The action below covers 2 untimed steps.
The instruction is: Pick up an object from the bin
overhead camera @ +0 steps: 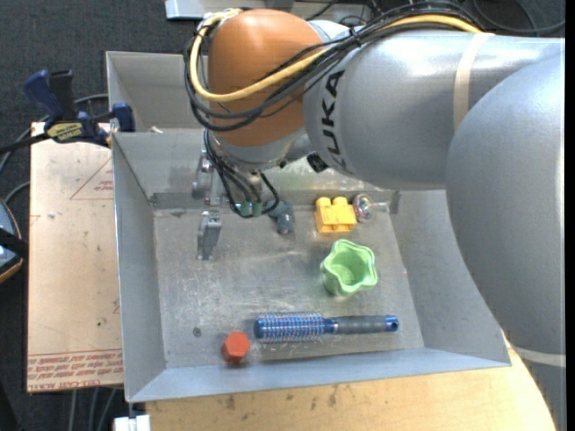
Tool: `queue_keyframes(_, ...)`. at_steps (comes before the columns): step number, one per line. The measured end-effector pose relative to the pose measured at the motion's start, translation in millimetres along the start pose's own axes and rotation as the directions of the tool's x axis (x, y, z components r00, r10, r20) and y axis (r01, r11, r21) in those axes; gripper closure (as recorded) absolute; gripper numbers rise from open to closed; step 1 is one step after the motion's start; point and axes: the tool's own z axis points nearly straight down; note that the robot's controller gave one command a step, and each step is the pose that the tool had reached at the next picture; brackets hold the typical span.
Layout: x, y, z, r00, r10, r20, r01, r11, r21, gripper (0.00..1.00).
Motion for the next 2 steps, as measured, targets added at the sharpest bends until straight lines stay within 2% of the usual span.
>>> queue_keyframes(1,48.9,-52,66,0.939,-0.344,0.002,0.344,0.939,0.002,0.00)
queue_keyframes(2,103.1,-92,127,0.833,-0.553,-0.001,0.553,0.833,0.001,0.00)
